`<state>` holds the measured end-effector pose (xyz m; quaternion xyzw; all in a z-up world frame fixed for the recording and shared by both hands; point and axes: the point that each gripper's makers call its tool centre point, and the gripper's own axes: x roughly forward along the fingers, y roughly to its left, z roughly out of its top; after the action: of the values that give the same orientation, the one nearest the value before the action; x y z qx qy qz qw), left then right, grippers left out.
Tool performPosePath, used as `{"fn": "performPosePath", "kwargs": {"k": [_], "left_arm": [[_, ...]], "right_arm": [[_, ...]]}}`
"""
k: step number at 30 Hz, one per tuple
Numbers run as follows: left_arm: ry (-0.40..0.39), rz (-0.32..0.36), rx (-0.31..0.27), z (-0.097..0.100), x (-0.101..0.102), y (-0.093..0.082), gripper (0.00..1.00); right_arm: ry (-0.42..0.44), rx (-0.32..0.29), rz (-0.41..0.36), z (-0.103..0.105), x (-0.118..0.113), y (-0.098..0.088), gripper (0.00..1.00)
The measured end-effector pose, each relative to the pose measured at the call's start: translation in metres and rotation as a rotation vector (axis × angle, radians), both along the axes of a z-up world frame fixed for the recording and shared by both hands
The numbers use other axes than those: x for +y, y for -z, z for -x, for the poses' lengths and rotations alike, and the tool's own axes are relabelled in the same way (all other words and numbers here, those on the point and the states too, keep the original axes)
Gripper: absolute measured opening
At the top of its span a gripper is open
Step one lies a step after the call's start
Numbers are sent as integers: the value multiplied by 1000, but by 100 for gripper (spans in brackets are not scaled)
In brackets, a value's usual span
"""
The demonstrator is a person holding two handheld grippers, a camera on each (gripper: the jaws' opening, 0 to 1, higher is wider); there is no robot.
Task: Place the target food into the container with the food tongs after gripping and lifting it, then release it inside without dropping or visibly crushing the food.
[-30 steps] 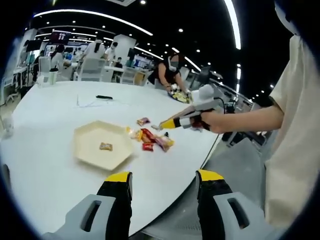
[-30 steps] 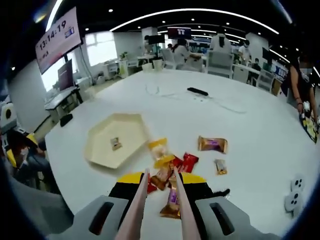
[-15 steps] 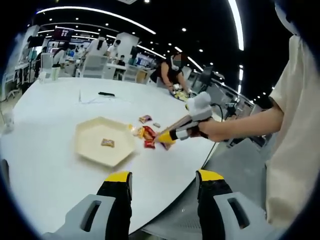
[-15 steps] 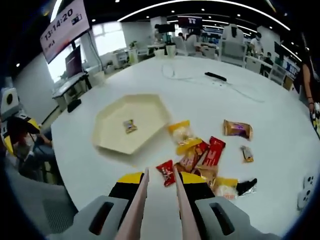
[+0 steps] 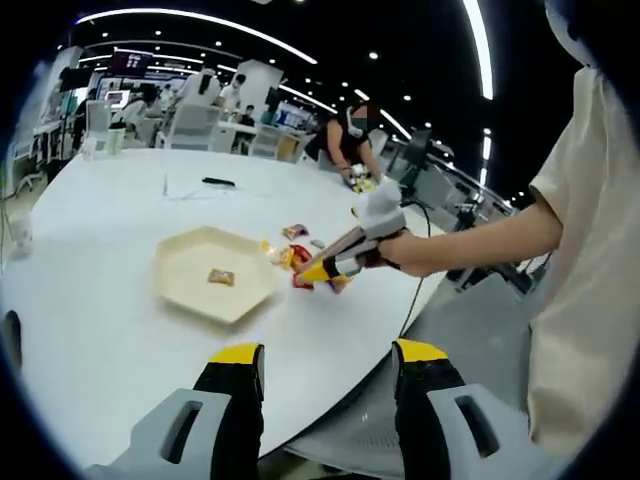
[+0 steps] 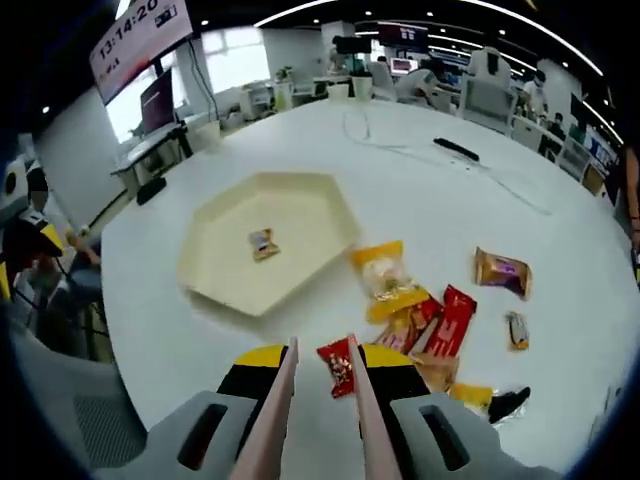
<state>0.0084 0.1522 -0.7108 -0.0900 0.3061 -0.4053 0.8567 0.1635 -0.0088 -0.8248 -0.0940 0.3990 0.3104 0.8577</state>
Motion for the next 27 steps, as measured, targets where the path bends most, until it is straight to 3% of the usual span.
{"fn": "performPosePath", "kwargs": {"k": [11,27], "left_arm": [[3,7,0,0,-5,-1,50],[2,8,-4,4,-3,-2,50]], "right_arm": [[-21,31,4,7,4,6,27],[-14,61,-14,39,-10,11,27]]}}
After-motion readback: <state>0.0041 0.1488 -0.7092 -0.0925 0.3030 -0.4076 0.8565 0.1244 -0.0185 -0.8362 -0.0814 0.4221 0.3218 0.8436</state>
